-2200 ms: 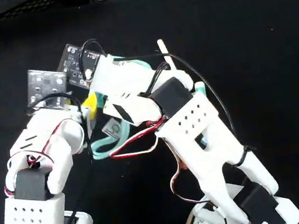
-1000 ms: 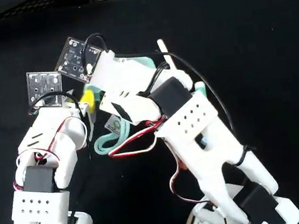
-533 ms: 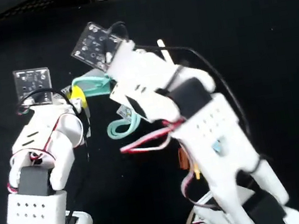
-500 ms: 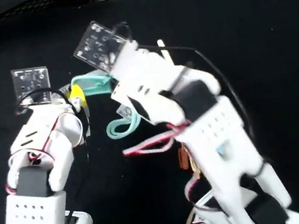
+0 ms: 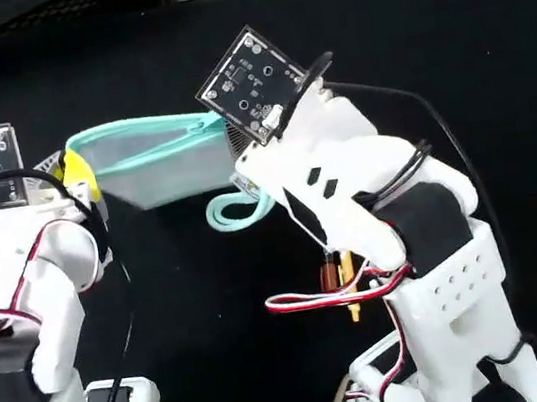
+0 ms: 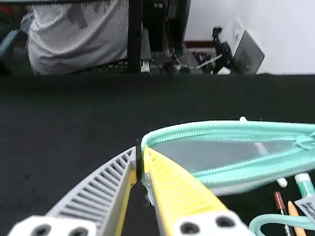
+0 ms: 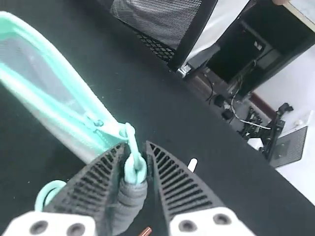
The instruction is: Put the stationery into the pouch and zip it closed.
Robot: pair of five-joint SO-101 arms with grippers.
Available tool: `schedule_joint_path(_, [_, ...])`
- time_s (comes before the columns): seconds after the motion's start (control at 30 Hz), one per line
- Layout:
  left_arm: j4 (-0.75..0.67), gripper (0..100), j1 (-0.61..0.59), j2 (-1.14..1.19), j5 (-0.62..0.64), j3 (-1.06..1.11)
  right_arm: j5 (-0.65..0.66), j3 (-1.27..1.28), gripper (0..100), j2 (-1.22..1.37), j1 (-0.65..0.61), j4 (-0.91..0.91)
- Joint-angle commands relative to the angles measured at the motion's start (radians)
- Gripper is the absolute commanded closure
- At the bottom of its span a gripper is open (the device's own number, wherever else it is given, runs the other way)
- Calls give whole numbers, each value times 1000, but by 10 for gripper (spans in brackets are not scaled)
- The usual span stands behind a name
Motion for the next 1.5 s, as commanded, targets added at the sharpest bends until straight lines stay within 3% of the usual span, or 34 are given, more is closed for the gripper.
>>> schedule_joint_path(0.0, [26,970,-18,11,-14,-42,-11,22,987,-22,20,-23])
schedule_joint_path(0.3, [157,970,5,301,-14,-136,51,173,987,-31,23,-18])
schedule_joint_path(0.57, [334,891,7,344,-18,-355,51,179,987,-31,21,-14])
schedule_joint_path(1.23, [285,892,12,405,-58,-278,57,275,987,-196,20,34])
schedule_joint_path(1.37, [285,977,13,405,-58,-274,52,275,987,-196,20,6])
schedule_joint_path(1.47, [304,972,13,405,-49,-260,51,277,987,-196,20,-17])
